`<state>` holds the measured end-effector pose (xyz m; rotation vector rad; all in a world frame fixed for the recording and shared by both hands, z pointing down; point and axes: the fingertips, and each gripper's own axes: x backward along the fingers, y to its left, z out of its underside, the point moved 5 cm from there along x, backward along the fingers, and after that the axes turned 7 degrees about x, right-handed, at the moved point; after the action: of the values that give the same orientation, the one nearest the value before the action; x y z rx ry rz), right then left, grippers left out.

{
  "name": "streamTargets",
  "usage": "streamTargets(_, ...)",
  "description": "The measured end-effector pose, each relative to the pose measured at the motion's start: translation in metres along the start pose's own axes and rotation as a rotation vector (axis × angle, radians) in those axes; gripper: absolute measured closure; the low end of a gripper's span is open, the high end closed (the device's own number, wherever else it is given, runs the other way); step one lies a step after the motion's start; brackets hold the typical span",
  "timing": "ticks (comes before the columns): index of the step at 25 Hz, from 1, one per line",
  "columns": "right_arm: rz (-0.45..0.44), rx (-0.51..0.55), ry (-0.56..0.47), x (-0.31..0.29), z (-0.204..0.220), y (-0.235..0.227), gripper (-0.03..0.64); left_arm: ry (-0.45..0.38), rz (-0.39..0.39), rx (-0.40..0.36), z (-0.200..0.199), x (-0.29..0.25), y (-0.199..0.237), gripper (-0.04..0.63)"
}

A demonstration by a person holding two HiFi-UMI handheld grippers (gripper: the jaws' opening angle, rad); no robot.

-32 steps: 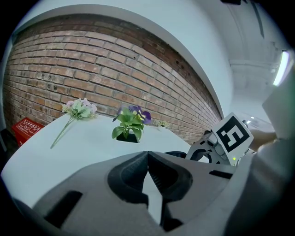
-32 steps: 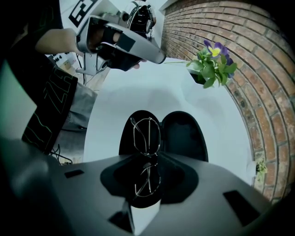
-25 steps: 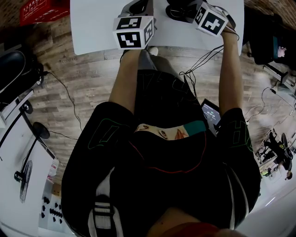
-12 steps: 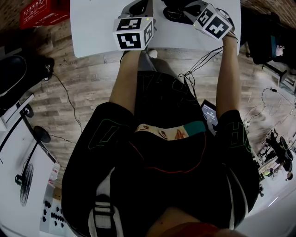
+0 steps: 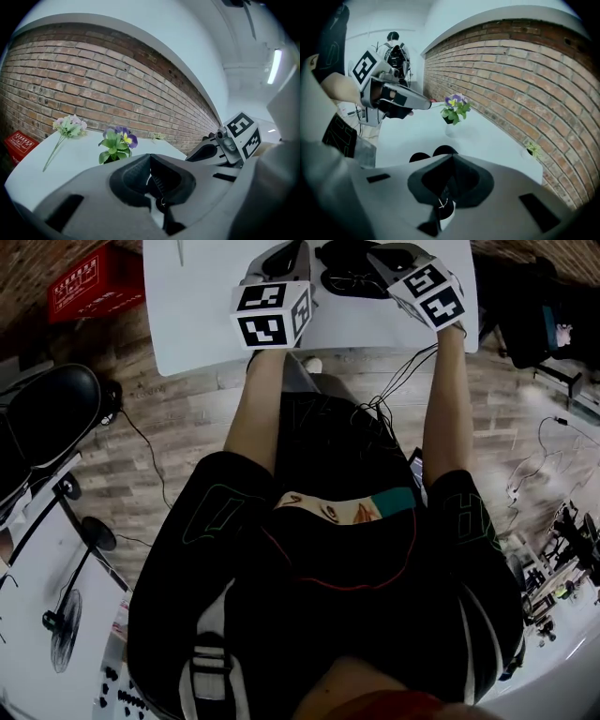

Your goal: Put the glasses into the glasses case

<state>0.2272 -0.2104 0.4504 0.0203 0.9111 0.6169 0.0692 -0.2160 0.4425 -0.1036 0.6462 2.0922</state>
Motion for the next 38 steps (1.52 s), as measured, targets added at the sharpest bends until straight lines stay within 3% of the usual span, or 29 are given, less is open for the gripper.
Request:
streamTargets(5, 0.143, -0.138, -0.088, 0.021, -0.006, -0.013, 0.611, -0.018, 0.018, -0.045, -0.019, -0.002, -0.013, 0.597)
streamTargets(12, 0.306, -0.254, -0.202, 0.053, -0.021, -0.032, 0.611, -0.057, 0.043, -0.131, -0.053, -0.010, -0.034, 0.597)
streamTargets(20, 0.423, -0.318, -0.301, 0.088, -0.051, -0.051, 0.611, -0.143, 0.070, -0.185, -0.098, -0.008, -0.052, 0.597)
streamTargets(29, 0.520, -0.446, -0.536, 0.158, -0.071, -0.065, 0.611, -0.264, 0.116, -0.249, -0.146, 0.005, -0.085, 0.597)
streamTargets(31, 0.579, -0.453, -0.571, 0.173, -0.073, -0.070, 0.611, -0.291, 0.124, -0.263, -0.157, 0.008, -0.090, 0.597)
streamTargets(36, 0.826, -0.471, -0.609, 0.207, -0.064, -0.082, 0.611, -0.348, 0.129, -0.280, -0.172, 0.011, -0.097, 0.597)
streamTargets(38, 0.872, -0.480, -0.614, 0.215, -0.060, -0.084, 0.611, -0.366, 0.121, -0.280, -0.174, 0.011, -0.098, 0.597)
